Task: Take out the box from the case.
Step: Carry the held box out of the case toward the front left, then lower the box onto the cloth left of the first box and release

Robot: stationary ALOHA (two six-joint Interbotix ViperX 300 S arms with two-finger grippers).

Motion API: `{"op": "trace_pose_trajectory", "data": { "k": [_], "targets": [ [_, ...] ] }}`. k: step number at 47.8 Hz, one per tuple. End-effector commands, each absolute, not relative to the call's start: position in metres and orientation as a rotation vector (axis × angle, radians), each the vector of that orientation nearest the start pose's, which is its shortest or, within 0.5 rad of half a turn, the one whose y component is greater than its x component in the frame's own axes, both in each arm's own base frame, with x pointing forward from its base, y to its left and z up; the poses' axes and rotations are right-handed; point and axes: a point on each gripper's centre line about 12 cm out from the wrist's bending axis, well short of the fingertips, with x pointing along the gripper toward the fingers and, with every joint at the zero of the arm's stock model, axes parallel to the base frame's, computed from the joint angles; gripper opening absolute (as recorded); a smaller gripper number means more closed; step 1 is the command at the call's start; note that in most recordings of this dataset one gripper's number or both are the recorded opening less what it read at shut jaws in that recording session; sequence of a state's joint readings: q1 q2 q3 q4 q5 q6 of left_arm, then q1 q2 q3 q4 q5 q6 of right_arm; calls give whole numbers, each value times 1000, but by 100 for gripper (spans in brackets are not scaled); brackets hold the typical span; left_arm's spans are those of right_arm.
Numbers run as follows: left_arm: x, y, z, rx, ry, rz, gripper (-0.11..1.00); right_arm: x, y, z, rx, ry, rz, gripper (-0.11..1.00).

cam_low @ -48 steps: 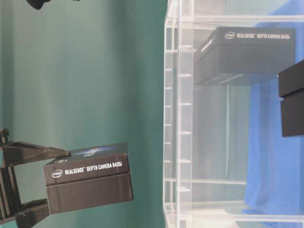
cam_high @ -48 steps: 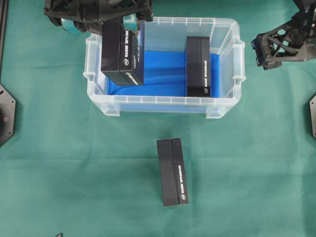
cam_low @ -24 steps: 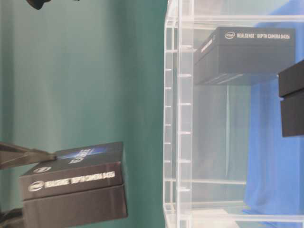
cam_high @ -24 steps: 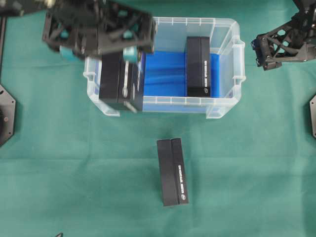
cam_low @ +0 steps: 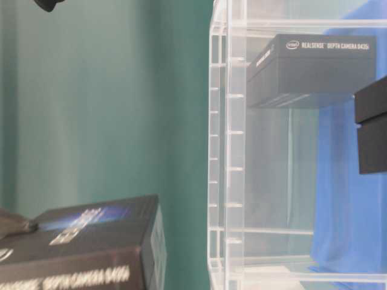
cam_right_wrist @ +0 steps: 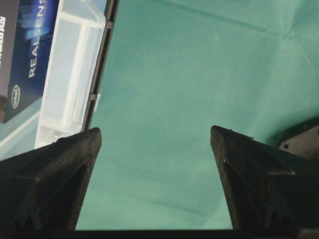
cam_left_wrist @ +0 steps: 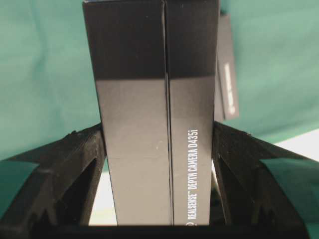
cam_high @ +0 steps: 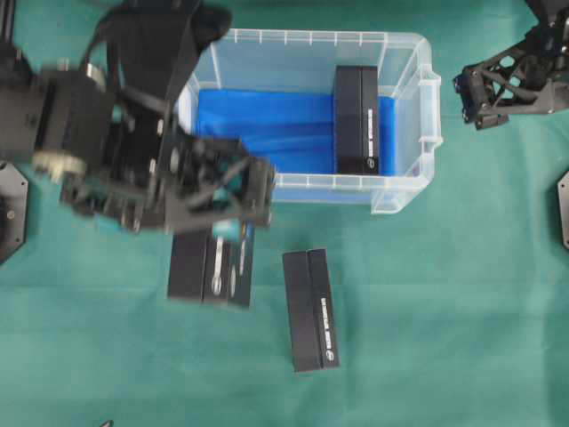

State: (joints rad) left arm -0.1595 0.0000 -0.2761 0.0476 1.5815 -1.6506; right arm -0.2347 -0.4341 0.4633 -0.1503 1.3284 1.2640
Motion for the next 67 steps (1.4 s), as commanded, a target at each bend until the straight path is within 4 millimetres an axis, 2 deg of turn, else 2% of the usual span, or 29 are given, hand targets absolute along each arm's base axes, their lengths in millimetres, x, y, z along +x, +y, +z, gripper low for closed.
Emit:
{"op": "trace_pose_trajectory", "data": {
  "k": [1,11,20,38,46,54,67],
  "targets": [
    [363,-69,413,-1286,1007,916,61,241,-74,307,1074,970,-1096,87],
    [356,-104,411,-1333,1019,923,61,241,-73,307,1070,973,-1092,87],
    [352,-121,409,-1359,1025,935,61,241,-73,307,1070,973,-1092,87],
    [348,-119,403,-1350,1027,959,61,242,-72,307,1069,973,-1088,87],
    [344,-117,395,-1329,1043,980,61,242,-72,307,1068,975,-1089,87],
    [339,-116,373,-1300,1065,1011,61,242,-72,307,1068,974,-1089,87],
    [329,-118,312,-1277,1081,1002,61,241,-72,307,1069,975,-1091,87]
  ]
}}
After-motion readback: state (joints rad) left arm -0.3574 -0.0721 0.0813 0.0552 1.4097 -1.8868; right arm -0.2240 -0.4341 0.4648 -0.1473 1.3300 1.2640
